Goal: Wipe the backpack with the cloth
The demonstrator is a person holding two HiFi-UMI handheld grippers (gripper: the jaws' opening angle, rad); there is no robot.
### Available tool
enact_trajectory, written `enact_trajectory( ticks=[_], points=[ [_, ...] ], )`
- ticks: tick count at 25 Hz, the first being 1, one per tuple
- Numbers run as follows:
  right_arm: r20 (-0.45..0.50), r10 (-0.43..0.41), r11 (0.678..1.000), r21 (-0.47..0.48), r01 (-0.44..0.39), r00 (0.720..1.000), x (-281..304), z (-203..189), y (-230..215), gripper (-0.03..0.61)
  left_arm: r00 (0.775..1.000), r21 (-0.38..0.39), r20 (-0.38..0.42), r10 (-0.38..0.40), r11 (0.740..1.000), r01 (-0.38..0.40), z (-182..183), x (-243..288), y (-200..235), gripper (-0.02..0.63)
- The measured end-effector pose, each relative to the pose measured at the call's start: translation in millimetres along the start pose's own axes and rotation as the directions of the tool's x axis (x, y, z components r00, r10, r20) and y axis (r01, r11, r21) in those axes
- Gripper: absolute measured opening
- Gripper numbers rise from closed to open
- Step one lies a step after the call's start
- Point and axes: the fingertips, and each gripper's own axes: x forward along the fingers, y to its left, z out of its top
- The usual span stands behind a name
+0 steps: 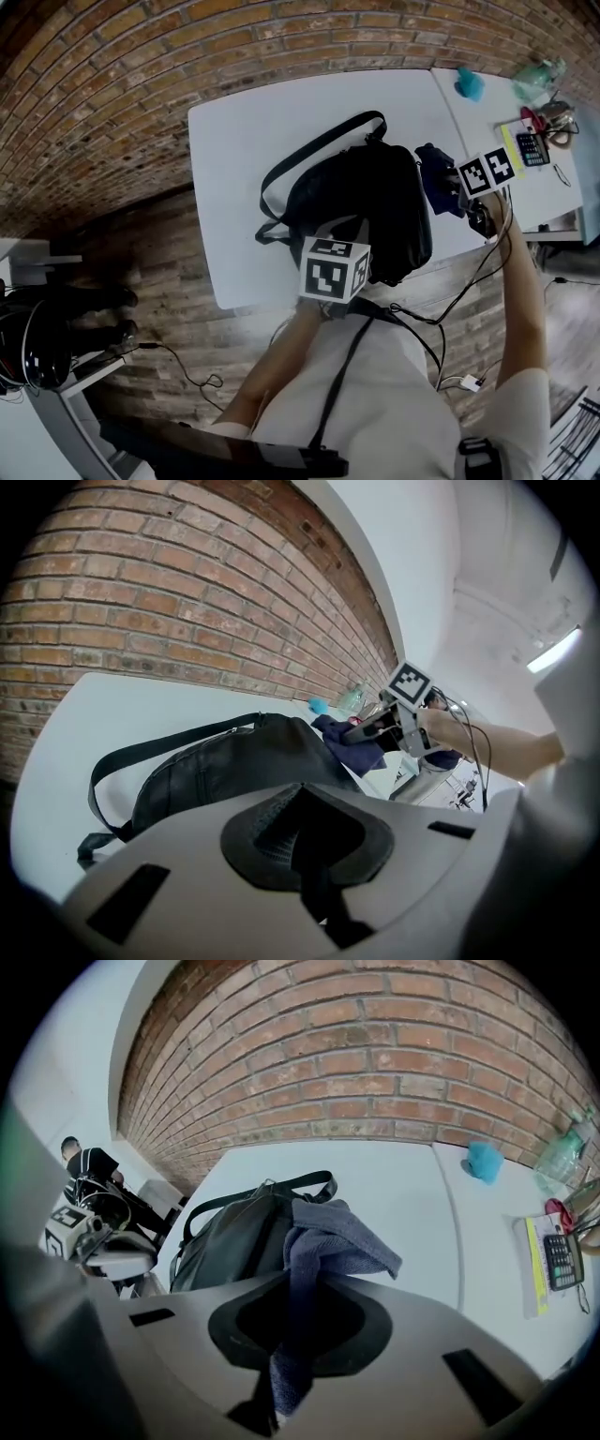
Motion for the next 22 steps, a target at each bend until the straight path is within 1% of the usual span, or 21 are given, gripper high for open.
enact_trajectory(
  ticks=[4,7,12,17,22],
  points=[
    [-0.006,0.005,0.999,0.047,-0.005,1.0,19.4,23.5,-13.2,0.038,1.0,-0.001,-0.011,0.002,1.0,-0.002,-2.9,-0.4,-1.1,0.003],
    [-0.026,0.002,0.999,0.054,0.0,1.0,30.0,29.7,-18.0,0.038,1.0,-0.009,-0.015,-0.001,1.0,0.001,-4.8,-2.1,-1.6,0.003],
    [-0.06,-0.007,0.997,0.074,0.012,0.998,45.0,27.7,-24.4,0.038,1.0,-0.016,-0.009,0.005,1.0,-0.005,-4.9,-4.4,1.9,0.003],
    [-0.067,-0.004,0.996,0.089,0.01,0.998,48.7,20.4,-22.7,0.038,1.0,-0.019,-0.008,0.007,1.0,-0.008,-5.4,-6.1,5.5,0.003],
    [-0.088,-0.009,0.997,0.075,0.016,0.996,47.0,12.1,-18.9,0.038,1.0,-0.013,-0.005,0.002,1.0,-0.002,-5.3,-6.6,4.4,0.003]
  ],
)
